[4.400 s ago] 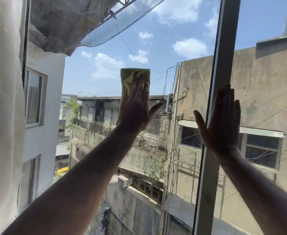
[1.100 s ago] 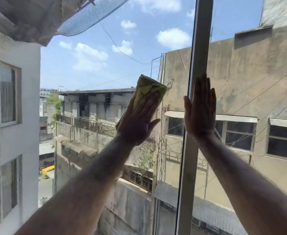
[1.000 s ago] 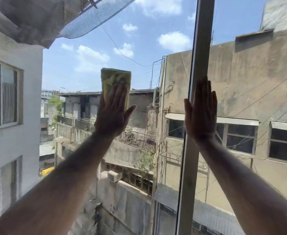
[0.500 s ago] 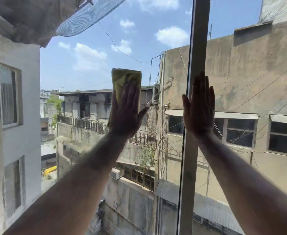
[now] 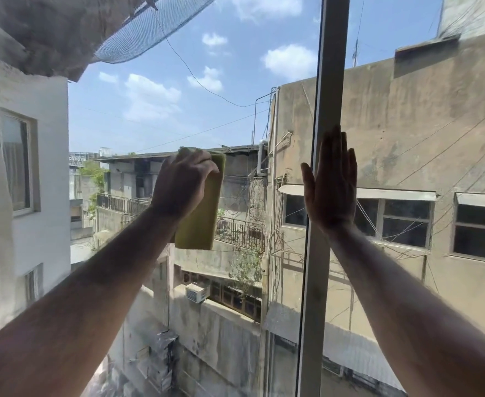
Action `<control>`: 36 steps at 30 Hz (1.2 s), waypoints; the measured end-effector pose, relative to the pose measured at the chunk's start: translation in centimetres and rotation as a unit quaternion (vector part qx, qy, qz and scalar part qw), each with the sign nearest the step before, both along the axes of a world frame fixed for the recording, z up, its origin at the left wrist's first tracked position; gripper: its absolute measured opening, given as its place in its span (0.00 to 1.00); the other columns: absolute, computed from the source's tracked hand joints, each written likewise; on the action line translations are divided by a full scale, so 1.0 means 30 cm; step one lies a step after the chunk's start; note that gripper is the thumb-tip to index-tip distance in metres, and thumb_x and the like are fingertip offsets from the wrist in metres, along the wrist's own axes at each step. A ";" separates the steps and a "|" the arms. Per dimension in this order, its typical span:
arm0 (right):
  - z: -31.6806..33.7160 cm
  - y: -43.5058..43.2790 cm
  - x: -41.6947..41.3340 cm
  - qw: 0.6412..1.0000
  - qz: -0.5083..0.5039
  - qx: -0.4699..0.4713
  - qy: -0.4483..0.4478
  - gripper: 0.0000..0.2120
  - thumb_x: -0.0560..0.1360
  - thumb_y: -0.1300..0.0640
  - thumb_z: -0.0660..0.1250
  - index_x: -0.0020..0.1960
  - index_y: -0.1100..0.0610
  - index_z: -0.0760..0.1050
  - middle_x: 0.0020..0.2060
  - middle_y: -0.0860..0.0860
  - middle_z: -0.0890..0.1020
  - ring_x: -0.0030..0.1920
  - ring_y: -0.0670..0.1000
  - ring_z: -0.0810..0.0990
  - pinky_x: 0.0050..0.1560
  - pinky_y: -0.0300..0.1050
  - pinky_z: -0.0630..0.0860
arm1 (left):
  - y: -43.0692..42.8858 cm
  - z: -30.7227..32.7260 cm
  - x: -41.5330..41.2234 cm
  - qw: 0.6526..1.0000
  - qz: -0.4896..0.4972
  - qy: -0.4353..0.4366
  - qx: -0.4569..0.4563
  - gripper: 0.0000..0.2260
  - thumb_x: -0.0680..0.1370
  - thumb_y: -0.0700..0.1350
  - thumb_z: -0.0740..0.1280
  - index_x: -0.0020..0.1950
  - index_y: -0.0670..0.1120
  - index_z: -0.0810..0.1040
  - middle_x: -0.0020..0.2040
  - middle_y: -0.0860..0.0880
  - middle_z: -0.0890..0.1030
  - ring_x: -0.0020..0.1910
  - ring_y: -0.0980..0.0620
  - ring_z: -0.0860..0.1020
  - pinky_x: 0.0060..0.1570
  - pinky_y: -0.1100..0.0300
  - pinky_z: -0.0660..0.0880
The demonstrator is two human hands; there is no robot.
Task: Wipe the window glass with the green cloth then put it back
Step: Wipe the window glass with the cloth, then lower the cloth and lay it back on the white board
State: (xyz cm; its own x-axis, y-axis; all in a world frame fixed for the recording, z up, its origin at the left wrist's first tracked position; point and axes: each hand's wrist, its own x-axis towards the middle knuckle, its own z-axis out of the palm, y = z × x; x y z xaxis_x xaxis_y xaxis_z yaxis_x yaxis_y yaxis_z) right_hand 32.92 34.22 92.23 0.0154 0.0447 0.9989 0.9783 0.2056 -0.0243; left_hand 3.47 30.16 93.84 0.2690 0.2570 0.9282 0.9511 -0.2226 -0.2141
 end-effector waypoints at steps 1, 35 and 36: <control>-0.001 0.000 -0.002 1.000 0.000 0.000 0.000 0.32 0.88 0.45 0.51 0.86 0.62 0.52 0.87 0.60 0.55 0.87 0.58 0.53 0.87 0.59 0.54 | -0.006 0.016 0.004 1.000 0.012 -0.019 -0.001 0.13 0.79 0.34 0.70 0.62 0.43 0.84 0.66 0.42 0.82 0.65 0.40 0.79 0.59 0.37 0.80; -0.436 -0.412 -0.179 0.584 0.555 -0.500 0.317 0.06 0.75 0.62 0.78 0.50 0.58 0.83 0.38 0.49 0.89 0.36 0.47 0.89 0.36 0.41 0.86 | -0.348 -0.373 -0.079 0.703 -0.321 -0.566 -0.288 0.18 0.75 0.53 0.78 0.57 0.45 0.78 0.51 0.47 0.83 0.44 0.52 0.84 0.30 0.61 0.84; -0.508 -0.420 -0.170 0.559 0.560 -0.505 0.345 0.06 0.75 0.61 0.77 0.50 0.60 0.83 0.38 0.50 0.89 0.36 0.49 0.89 0.36 0.42 0.86 | -0.359 -0.456 -0.092 0.687 -0.318 -0.566 -0.326 0.18 0.76 0.55 0.77 0.58 0.45 0.78 0.51 0.48 0.83 0.44 0.53 0.84 0.29 0.63 0.82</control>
